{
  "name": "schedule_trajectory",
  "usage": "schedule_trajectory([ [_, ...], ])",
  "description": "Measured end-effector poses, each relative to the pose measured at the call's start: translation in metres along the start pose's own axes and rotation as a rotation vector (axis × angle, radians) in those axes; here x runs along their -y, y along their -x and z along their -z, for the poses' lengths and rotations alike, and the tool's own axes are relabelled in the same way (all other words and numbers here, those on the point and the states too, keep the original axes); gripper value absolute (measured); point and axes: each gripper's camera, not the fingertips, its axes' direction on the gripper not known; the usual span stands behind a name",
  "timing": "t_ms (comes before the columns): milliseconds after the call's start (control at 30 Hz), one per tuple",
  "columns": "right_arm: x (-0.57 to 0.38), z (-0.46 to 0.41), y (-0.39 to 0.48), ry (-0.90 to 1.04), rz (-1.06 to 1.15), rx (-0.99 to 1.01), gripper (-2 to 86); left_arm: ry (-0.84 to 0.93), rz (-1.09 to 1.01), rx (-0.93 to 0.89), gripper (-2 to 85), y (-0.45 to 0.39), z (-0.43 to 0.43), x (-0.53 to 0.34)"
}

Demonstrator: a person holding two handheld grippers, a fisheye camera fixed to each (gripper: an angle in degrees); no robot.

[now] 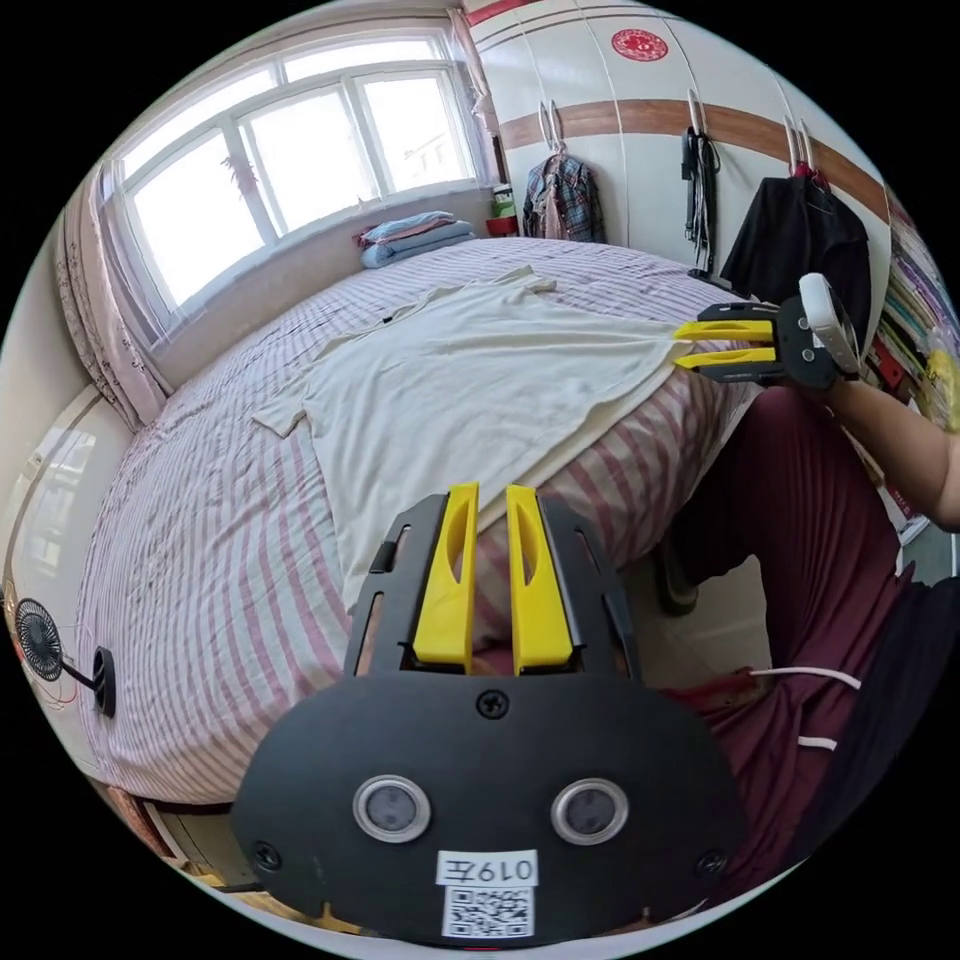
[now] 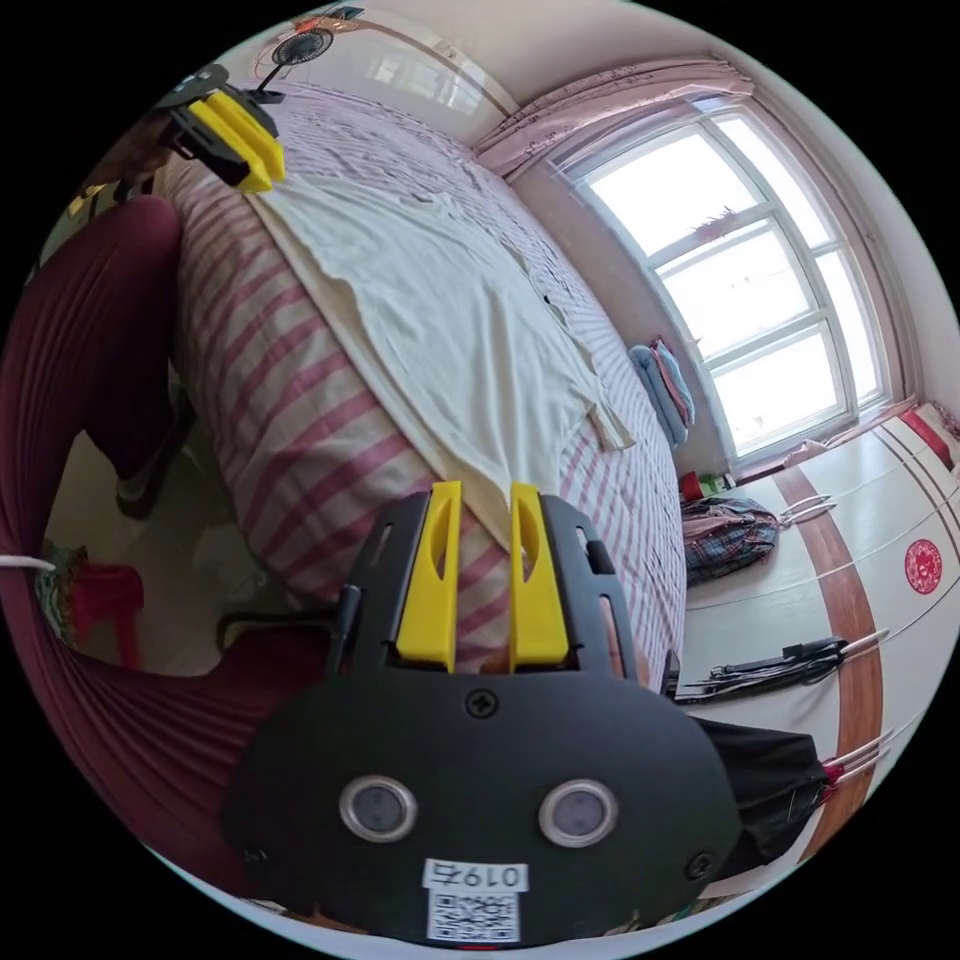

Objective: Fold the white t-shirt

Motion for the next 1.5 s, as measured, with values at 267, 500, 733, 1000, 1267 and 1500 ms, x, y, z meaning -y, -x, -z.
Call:
schedule_trajectory([
  [267,0.003,0.001,0.013,-0.005,0.0,-0.004,7.6,0.127,-0.108,0.064,1.2,0.0,-0.016,0.003],
  [500,0.001,0.003,0.011,-0.017,-0.041,0.015,7.8,0.215,-0.213,0.136,1.2,-0.02,-0.042,0.013],
  [733,-0.007,0.007,0.016,-0.044,-0.063,-0.005,7.7,0.224,-0.191,0.174,0.9,-0.022,-0.056,0.017],
  [1000,-0.01,0.015,0.028,-0.087,-0.055,-0.111,0.3,0.18,-0.151,0.18,0.7,-0.024,-0.055,0.02],
  [1267,-0.019,0.014,0.018,-0.088,-0.063,-0.063,-0.7,0.157,-0.127,0.169,0.7,-0.021,-0.058,0.02],
  [1500,-0.035,0.029,-0.005,-0.154,-0.116,0.015,-0.9,0.125,-0.124,0.212,0.8,-0.023,-0.051,0.014],
])
